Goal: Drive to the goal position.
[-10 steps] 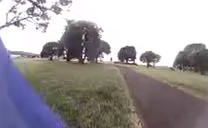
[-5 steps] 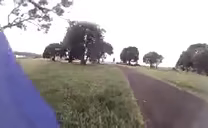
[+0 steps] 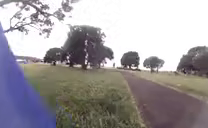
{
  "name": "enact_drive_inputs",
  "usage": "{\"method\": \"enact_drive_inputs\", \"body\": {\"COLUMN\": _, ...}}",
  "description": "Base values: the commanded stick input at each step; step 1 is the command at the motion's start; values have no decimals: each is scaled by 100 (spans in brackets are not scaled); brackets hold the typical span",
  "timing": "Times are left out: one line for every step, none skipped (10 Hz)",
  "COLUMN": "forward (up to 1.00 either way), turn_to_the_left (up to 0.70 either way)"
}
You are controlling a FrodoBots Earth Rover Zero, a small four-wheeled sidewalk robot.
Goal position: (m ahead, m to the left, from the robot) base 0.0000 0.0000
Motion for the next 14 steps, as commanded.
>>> {"method": "enact_drive_inputs", "body": {"forward": 70, "turn_to_the_left": -2}}
{"method": "enact_drive_inputs", "body": {"forward": 70, "turn_to_the_left": 0}}
{"method": "enact_drive_inputs", "body": {"forward": 70, "turn_to_the_left": 0}}
{"method": "enact_drive_inputs", "body": {"forward": 70, "turn_to_the_left": 0}}
{"method": "enact_drive_inputs", "body": {"forward": 70, "turn_to_the_left": 0}}
{"method": "enact_drive_inputs", "body": {"forward": 70, "turn_to_the_left": 0}}
{"method": "enact_drive_inputs", "body": {"forward": 70, "turn_to_the_left": 0}}
{"method": "enact_drive_inputs", "body": {"forward": 70, "turn_to_the_left": 0}}
{"method": "enact_drive_inputs", "body": {"forward": 70, "turn_to_the_left": 0}}
{"method": "enact_drive_inputs", "body": {"forward": 70, "turn_to_the_left": 0}}
{"method": "enact_drive_inputs", "body": {"forward": 70, "turn_to_the_left": 0}}
{"method": "enact_drive_inputs", "body": {"forward": 70, "turn_to_the_left": 0}}
{"method": "enact_drive_inputs", "body": {"forward": 70, "turn_to_the_left": 0}}
{"method": "enact_drive_inputs", "body": {"forward": 70, "turn_to_the_left": 0}}
